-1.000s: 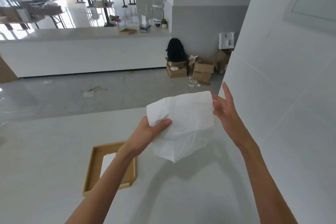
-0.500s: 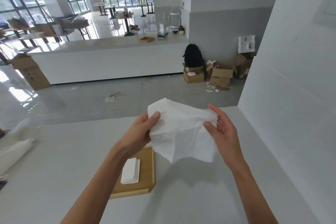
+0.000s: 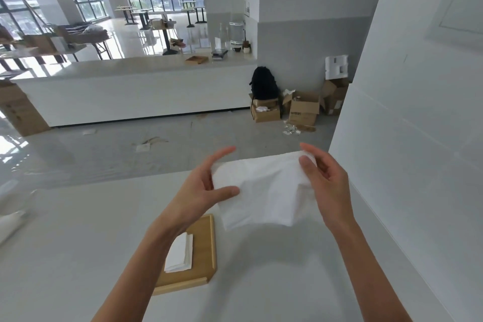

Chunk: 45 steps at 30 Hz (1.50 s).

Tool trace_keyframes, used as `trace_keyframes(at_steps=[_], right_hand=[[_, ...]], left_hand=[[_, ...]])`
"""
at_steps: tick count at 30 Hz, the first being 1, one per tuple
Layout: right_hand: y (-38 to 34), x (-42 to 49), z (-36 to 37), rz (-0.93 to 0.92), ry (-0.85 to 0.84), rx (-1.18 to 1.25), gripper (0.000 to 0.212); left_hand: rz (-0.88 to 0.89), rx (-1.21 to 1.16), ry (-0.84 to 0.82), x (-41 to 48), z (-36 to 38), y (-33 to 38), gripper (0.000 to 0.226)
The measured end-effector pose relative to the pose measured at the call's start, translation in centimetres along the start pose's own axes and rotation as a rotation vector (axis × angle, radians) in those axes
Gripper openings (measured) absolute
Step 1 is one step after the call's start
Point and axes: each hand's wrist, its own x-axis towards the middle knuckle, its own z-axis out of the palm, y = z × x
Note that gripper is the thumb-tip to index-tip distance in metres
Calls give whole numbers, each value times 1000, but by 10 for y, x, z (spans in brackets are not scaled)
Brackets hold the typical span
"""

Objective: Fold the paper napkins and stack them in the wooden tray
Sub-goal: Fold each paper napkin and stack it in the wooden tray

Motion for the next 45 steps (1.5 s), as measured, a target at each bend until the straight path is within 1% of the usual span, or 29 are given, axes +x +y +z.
trace_keyframes(at_steps=[1, 2, 3, 8, 11, 14, 17, 20, 25, 27, 33, 38, 40, 42, 45], right_hand=[[-4, -1, -3, 7, -35, 10, 27], [-8, -2, -6, 11, -69, 17, 28], [-11, -3, -8, 7, -98, 11, 29], [-22, -2, -13, -83, -173, -92, 34], [-26, 1, -11, -100, -186, -125, 33], [-32, 6, -5, -47, -257, -168, 36], [-35, 9, 0, -31, -312, -227, 42], [-37, 11, 4, -42, -291, -194, 34], [-37, 20, 11, -67, -262, -268, 20], [-35, 22, 13, -72, -253, -307, 19], [-32, 23, 28, -124, -212, -305, 18], [-46, 22, 44, -104, -302, -266, 18], [-51, 23, 48, -130, -305, -311, 15], [-55, 25, 51, -187, -270, -389, 11], [-62, 28, 55, -275, -207, -544, 4]], left_hand=[[-1, 44, 36, 0, 1, 3, 52], [-1, 73, 61, -1, 1, 6, 35], [7, 82, 81, -1, -1, 8, 26], [55, 147, 178, 6, -15, 18, 12], [68, 220, 209, 11, -24, 21, 9], [49, 239, 241, 15, -33, 24, 9], [16, 240, 211, 17, -40, 27, 16], [24, 262, 227, 17, -45, 29, 21], [48, 382, 301, 19, -49, 29, 14], [47, 423, 328, 20, -51, 29, 13], [95, 564, 415, 17, -66, 31, 4], [122, 589, 475, 9, -77, 37, 4], [127, 581, 489, 7, -82, 39, 3], [125, 572, 483, 7, -85, 41, 2], [91, 644, 429, 13, -89, 43, 5]])
